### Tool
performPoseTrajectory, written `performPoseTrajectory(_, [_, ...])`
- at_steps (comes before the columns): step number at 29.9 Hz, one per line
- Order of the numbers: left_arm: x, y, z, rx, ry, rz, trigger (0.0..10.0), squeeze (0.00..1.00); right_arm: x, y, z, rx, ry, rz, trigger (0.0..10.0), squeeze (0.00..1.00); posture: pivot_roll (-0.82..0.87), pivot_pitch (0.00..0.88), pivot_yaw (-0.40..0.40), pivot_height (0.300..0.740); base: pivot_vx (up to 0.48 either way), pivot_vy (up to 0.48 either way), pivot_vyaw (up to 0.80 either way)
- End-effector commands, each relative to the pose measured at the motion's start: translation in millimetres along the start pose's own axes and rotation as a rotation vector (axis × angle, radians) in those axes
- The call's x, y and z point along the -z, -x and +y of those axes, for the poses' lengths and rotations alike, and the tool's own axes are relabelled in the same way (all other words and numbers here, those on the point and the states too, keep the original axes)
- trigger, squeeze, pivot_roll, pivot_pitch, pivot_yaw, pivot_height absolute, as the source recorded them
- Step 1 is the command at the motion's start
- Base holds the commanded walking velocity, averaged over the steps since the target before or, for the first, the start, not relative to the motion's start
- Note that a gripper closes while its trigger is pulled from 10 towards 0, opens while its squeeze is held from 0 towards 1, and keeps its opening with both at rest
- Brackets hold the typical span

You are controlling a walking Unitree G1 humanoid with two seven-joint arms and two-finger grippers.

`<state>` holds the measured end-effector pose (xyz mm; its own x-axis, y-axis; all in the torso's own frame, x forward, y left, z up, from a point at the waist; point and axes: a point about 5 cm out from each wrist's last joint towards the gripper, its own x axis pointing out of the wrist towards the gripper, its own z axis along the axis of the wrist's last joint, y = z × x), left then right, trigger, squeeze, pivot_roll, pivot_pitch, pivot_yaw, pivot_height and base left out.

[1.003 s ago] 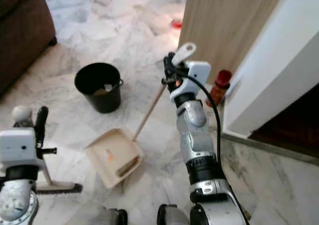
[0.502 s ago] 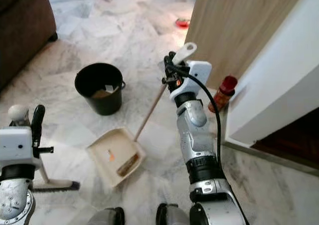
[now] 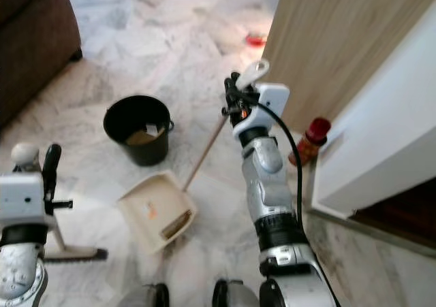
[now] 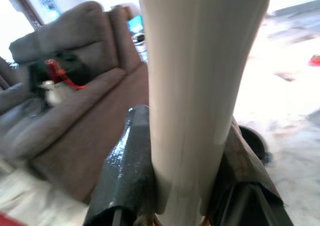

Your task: Sweep floor

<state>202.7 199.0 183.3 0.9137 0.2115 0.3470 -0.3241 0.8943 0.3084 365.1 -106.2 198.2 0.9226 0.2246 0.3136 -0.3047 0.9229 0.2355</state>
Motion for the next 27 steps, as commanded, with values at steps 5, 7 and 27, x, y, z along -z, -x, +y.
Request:
performPoseTrajectory(5, [-5.1, 1.2, 0.9, 0.000, 0.002, -0.027, 10.0, 0.00, -13.7, -3.4, 1.3, -0.010, 0.015, -0.059, 10.0, 0.00, 0.09, 0.218, -0.062, 0.740, 0.319, 0.000, 0.00])
performPoseTrajectory(7, [-5.2, 1.3, 0.8, 0.000, 0.001, -0.028, 10.0, 0.00, -13.8, -3.4, 1.8, -0.012, 0.017, -0.059, 10.0, 0.00, 0.09, 0.218, -0.061, 0.740, 0.319, 0.000, 0.00])
performPoseTrajectory(27, [-4.0, 1.9, -3.0, 0.028, 0.009, -0.025, 10.0, 0.00, -21.4, -6.5, -11.7, 0.045, 0.079, -0.083, 10.0, 0.00, 0.09, 0.238, -0.065, 0.740, 0.247, 0.000, 0.00])
